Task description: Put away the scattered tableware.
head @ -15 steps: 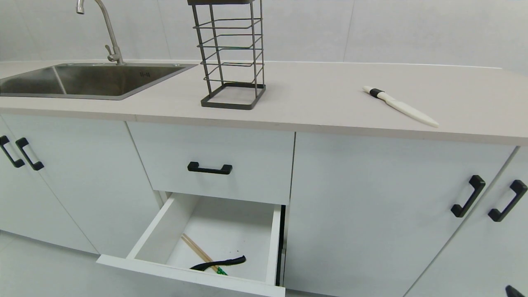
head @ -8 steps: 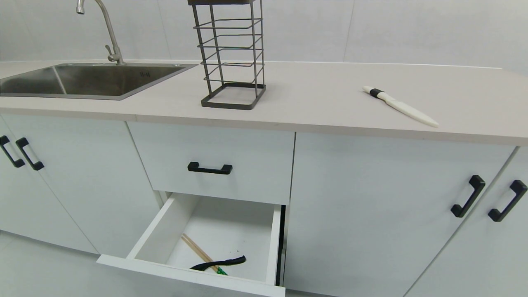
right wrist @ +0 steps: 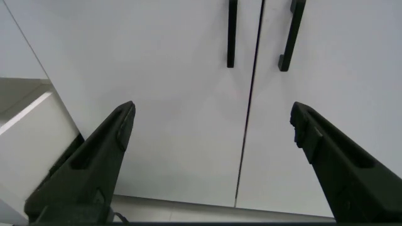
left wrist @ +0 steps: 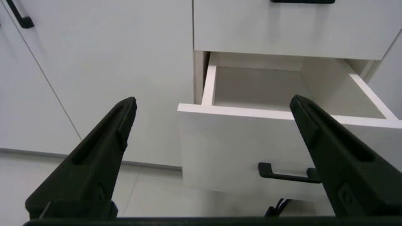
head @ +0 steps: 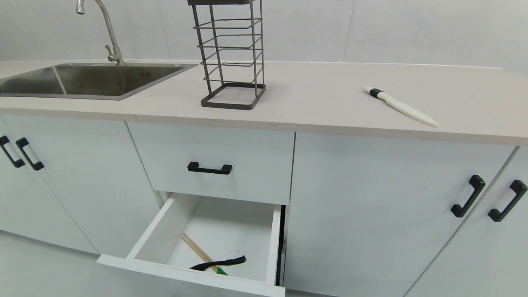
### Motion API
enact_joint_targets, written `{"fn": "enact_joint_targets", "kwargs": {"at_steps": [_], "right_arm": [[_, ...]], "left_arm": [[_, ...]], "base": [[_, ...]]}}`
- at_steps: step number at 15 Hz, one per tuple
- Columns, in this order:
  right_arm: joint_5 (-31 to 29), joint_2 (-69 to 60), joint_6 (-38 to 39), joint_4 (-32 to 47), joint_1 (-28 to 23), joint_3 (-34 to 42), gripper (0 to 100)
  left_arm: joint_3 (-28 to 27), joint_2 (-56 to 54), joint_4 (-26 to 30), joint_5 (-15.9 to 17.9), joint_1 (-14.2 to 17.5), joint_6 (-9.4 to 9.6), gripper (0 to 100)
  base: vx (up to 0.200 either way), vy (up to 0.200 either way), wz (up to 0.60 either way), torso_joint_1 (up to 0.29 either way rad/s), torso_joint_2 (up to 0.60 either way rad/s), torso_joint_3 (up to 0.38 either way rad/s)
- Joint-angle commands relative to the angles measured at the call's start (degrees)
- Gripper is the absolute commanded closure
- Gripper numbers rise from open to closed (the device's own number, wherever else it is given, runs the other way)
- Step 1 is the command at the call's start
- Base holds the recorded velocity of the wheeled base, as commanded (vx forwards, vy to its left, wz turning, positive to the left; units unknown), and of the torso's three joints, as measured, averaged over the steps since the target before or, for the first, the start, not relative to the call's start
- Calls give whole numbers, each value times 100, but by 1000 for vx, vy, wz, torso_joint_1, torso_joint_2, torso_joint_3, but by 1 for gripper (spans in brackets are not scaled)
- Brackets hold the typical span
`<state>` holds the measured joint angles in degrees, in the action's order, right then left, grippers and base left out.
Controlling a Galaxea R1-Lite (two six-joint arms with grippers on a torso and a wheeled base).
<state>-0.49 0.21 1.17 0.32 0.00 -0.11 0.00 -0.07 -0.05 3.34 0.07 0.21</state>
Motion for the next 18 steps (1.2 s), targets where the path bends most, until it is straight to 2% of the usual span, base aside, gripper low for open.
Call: {"fn": "enact_joint_targets", "kwargs": {"at_steps": [1,2,3,4,5,8,9,10,12,14,16,18], "right_arm": [[-4,-21,-3,3,9,2,0],[5,-21,6,3,9,2,0],[-4,-21,-3,3,9,2,0],[5,-21,-3,3,9,2,0],[5,-21,-3,3,9,2,0],[5,-21,-3,3,0,2,0],[5,-21,-3,3,9,2,0],[5,-21,-3,3,9,2,0],[5,-21,-3,3,9,2,0],[5,-21,-3,3,0,2,0],[5,-21,-3,3,9,2,0],[5,-21,-3,3,9,2,0]], "left_arm": [[0,7,-4,18,1,-3,0],[0,7,-39,61,1,-3,0],[-44,7,-725,70,1,-21,0],[-246,7,-1946,88,1,-30,0],[-431,69,-2157,149,1,-3,0],[-1151,139,-522,633,-51,-100,0],[-1397,368,110,826,-86,-161,0],[-1564,710,488,1019,-95,-161,0],[-1468,1695,717,1230,-86,-161,0],[-1327,2231,743,1239,-95,-144,0],[-1028,3233,875,1266,-104,-126,0],[-1002,4182,840,1125,-104,-47,0]], "base": [[0,0,0,0,0,0],[0,0,0,0,0,0],[0,0,0,0,0,0],[0,0,0,0,0,0],[0,0,0,0,0,0],[0,0,0,0,0,0],[0,0,0,0,0,0],[0,0,0,0,0,0],[0,0,0,0,0,0],[0,0,0,0,0,0],[0,0,0,0,0,0],[0,0,0,0,0,0]]}}
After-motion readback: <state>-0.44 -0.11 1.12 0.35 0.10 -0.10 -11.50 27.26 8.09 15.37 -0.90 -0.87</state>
